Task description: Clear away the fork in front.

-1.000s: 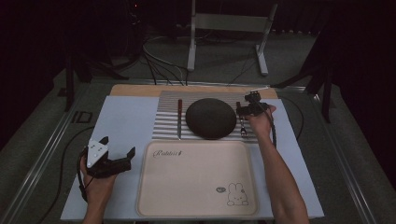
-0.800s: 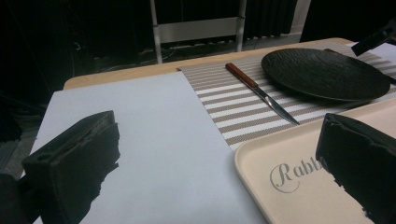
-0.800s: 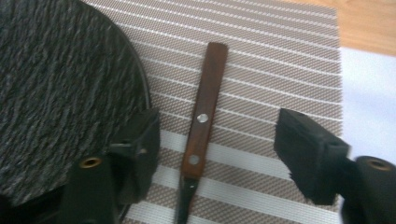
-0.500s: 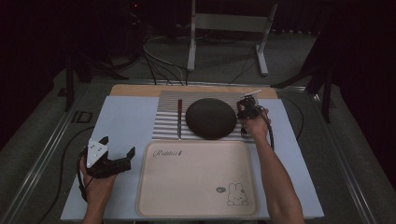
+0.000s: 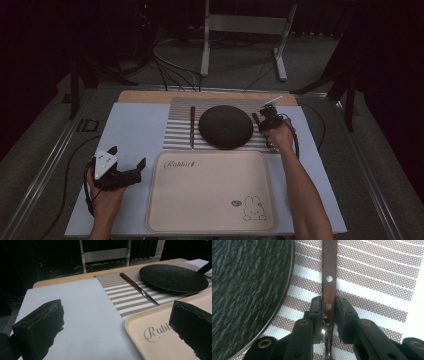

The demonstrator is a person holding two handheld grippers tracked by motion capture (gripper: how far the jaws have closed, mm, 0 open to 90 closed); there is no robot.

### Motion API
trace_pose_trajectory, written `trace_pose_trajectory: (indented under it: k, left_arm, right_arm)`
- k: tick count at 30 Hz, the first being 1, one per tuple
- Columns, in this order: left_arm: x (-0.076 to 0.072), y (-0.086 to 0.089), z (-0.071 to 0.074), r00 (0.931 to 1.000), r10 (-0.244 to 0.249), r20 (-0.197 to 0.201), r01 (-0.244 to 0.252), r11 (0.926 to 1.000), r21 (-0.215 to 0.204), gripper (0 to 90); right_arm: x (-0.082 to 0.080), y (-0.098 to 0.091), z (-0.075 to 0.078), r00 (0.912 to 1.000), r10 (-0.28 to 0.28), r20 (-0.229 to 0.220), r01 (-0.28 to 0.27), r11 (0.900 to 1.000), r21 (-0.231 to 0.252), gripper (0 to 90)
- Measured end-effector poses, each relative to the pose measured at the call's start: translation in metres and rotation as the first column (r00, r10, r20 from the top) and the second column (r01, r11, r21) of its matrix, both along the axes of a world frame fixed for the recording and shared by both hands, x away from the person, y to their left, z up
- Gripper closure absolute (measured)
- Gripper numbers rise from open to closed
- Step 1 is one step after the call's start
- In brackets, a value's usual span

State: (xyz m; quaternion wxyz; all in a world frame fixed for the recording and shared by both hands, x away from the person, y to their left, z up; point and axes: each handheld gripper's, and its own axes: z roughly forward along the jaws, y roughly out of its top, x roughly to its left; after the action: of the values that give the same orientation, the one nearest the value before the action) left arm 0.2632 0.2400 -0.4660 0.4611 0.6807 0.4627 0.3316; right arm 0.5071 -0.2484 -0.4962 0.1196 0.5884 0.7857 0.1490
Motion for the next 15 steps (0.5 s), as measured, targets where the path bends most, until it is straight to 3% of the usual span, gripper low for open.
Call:
trace_pose_trajectory:
  k: [9, 12, 15]
  left_arm:
    - [-0.0003, -0.0009, 0.0001, 1.0000, -0.001, 0.000, 0.001, 1.0000, 0.005, 0.1]
    - [0.0001, -0.0002, -0.0002, 1.0000, 0.000, -0.001, 0.000, 1.0000, 0.002, 0.1]
    - [0.0002, 0.0003, -0.0001, 1.0000, 0.001, 0.000, -0.001, 1.0000, 0.002, 0.1]
  right_arm:
    - [-0.0020, 0.0018, 0.0020, 0.9980, 0.049, -0.040, -0.050, 0.9984, -0.026, 77.9]
    - [-0.0044, 0.0012, 0.0019, 0.9979, 0.058, -0.029, -0.059, 0.9979, -0.028, 78.0]
    - [-0.0082, 0.0012, 0.0032, 0.9977, 0.068, 0.011, -0.067, 0.9966, -0.048, 78.1]
